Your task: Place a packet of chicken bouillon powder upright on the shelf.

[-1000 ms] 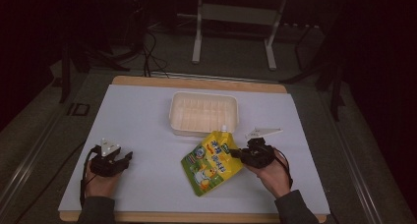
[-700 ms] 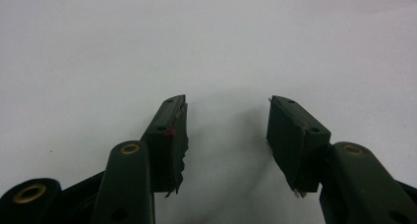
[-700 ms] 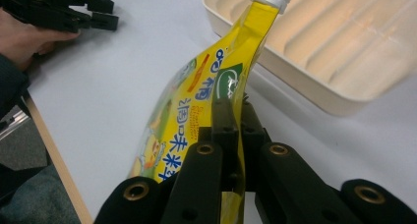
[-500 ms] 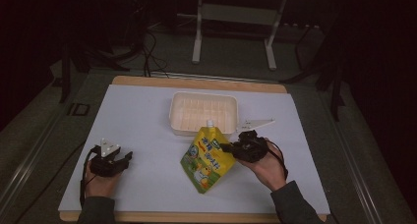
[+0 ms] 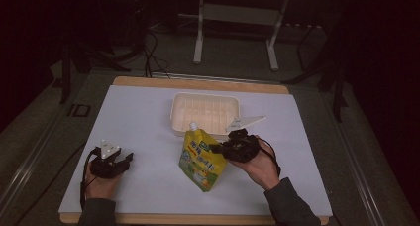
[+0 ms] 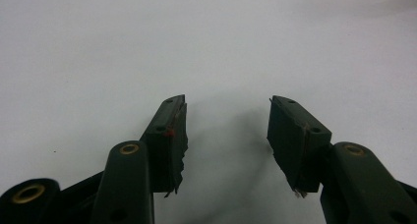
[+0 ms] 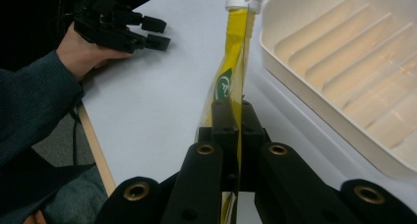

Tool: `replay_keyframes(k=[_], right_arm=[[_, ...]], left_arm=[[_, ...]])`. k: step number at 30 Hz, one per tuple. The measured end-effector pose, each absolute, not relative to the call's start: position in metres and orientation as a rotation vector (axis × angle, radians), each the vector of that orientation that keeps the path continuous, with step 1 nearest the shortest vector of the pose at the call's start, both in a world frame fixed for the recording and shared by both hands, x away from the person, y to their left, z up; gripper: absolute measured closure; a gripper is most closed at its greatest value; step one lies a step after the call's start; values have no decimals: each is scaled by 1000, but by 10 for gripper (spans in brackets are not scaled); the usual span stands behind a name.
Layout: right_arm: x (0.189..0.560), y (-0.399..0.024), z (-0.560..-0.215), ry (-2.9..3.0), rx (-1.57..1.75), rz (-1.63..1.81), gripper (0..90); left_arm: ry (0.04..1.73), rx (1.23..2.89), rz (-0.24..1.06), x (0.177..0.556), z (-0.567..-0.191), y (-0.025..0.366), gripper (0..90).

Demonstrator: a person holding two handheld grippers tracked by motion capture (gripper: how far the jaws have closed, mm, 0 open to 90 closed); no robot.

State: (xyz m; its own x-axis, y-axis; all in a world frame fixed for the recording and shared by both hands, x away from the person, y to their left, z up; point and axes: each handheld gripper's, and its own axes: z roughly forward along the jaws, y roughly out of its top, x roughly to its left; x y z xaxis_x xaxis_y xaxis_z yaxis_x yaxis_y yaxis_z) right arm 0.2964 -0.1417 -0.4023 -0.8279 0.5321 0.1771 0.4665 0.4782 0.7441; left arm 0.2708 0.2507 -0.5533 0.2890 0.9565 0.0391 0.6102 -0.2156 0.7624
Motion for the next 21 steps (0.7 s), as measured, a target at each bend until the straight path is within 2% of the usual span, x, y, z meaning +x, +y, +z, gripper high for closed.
replay_keyframes(k=[21], right_arm=[[304,-132,-382,2563,947,1429,900]], left_arm=[[1394,1911,699,270,-553,251,495]])
